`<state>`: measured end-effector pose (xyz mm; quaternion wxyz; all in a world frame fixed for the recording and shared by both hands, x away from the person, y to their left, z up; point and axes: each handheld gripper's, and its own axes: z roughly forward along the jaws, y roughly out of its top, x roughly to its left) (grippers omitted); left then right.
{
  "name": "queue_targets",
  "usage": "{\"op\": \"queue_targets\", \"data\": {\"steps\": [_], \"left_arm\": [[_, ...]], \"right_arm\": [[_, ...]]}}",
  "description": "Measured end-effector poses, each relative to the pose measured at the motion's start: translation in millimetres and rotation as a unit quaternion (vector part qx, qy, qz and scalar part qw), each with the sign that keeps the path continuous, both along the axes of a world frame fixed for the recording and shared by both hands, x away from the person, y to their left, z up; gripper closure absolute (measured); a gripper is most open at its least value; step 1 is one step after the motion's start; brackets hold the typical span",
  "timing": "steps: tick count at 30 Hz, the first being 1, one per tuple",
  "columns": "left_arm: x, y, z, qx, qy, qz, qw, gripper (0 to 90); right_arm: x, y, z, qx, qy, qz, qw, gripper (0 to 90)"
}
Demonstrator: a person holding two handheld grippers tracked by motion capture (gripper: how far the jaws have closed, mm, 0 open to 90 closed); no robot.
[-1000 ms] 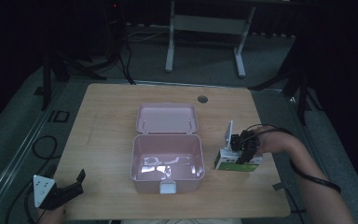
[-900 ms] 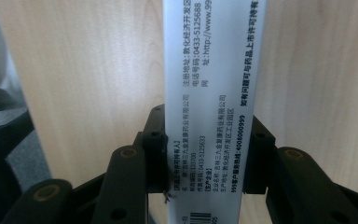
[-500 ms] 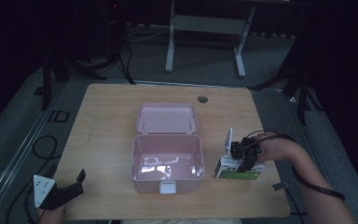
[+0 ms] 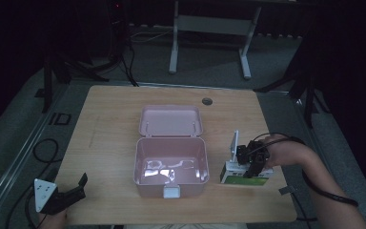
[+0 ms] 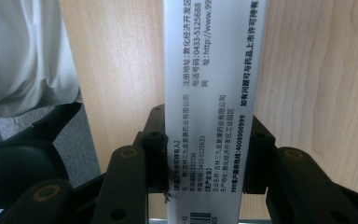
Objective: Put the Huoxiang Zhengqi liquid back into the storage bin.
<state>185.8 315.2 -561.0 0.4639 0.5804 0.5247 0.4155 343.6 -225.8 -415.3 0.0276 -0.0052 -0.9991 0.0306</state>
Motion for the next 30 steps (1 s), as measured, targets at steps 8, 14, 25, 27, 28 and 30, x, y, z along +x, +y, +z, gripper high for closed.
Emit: {"op": "queue_targets", "data": {"steps": [8, 14, 25, 27, 28, 30], "left_arm": [[-0.2, 0.2, 0.1, 0.000, 0.000, 0.000, 1.0000, 0.2], [0.0, -0.2, 0.1, 0.000, -0.001, -0.002, 1.0000, 0.2], [0.2, -0.2, -0.1, -0.001, 0.000, -0.002, 1.0000, 0.2], [0.2, -0.4, 0.0, -0.001, 0.000, -0.002, 1.0000, 0.2], [0.2, -0.4, 0.0, 0.000, 0.000, -0.003, 1.0000, 0.2], [0.2, -0.5, 0.0, 0.000, 0.001, -0.003, 1.0000, 0.2]], "right_arm": [[-2.6, 6.7, 28.5, -0.003, -0.011, 0.000, 0.9999, 61.5], [-5.8, 9.8, 50.4, -0.002, -0.021, -0.001, 0.9998, 61.5], [-3.1, 17.5, 75.7, 0.003, -0.026, -0.003, 0.9997, 61.5], [-1.8, 20.0, 79.5, 0.006, -0.026, -0.003, 0.9996, 61.5], [-1.7, 21.4, 81.3, 0.007, -0.028, -0.003, 0.9996, 61.5], [-1.5, 24.5, 84.9, 0.007, -0.029, -0.003, 0.9995, 61.5]]}}
